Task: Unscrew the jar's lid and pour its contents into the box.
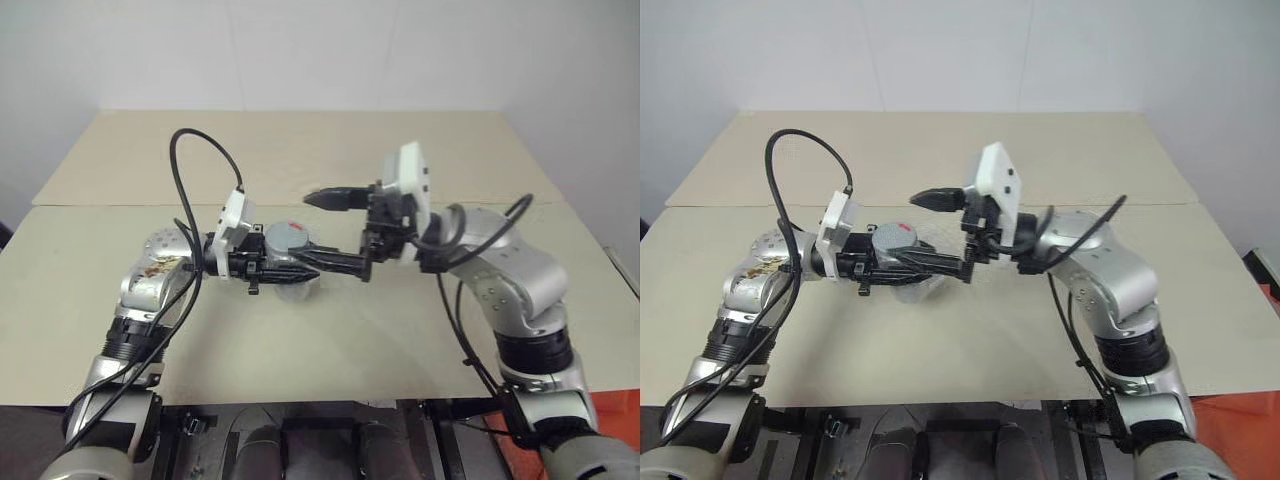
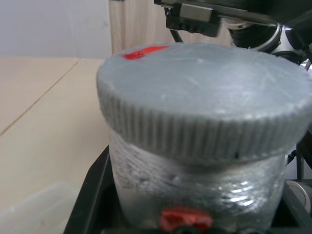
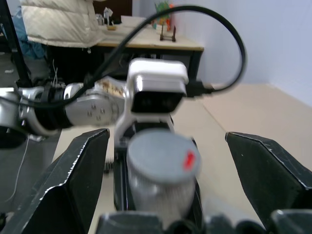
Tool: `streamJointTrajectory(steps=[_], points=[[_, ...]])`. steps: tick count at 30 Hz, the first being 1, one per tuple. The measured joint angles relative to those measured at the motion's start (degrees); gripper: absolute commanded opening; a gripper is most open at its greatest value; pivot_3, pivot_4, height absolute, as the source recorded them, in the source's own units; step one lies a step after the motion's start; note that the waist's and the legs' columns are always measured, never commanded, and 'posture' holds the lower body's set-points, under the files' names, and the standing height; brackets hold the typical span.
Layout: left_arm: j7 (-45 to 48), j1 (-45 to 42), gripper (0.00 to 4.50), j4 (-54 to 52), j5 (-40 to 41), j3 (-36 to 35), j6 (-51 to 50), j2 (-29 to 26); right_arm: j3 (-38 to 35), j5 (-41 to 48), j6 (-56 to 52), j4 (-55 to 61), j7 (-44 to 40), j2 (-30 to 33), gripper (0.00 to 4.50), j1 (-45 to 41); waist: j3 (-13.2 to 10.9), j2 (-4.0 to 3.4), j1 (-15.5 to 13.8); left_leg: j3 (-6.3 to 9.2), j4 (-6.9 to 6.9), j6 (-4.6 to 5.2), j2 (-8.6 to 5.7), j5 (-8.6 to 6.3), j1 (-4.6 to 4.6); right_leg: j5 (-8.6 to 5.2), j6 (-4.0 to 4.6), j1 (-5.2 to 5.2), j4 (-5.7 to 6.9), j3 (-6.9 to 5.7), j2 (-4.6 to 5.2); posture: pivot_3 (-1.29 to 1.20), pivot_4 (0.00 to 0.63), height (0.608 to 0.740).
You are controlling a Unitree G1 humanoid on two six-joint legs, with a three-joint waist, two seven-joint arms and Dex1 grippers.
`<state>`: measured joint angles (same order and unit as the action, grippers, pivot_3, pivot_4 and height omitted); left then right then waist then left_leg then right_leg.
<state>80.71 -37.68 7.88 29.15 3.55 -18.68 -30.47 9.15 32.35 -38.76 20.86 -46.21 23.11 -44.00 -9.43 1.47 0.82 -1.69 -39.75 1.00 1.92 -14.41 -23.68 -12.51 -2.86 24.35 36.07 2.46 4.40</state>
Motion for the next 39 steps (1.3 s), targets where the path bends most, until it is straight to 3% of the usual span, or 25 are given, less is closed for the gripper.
streamJointTrajectory(steps=[19, 39], points=[[0.4, 0.0, 1.96, 0.4, 0.0, 0.0, 0.0, -0.4, 5.9, -7.5, -0.7, -3.7, 7.1, -6.5, 4.44, -3.0, 0.0, 0.0, 0.0, 0.0, -0.01, 0.0, 0.0, 0.0, -0.02, 0.0, 0.0, 0.01, 0.01, -0.02, 0.0, 0.0, 0.15, 0.74], [-1.5, 0.3, 1.96, 0.4, -0.3, 0.0, -0.1, -0.5, 4.7, -5.8, -0.7, -2.7, 4.0, 0.0, 4.44, -1.6, 0.0, 0.0, 0.0, 0.0, -0.01, 0.0, 0.0, 0.0, -0.03, 0.0, 0.0, 0.01, -0.03, -0.02, 0.0, 0.0, 0.15, 0.74]])
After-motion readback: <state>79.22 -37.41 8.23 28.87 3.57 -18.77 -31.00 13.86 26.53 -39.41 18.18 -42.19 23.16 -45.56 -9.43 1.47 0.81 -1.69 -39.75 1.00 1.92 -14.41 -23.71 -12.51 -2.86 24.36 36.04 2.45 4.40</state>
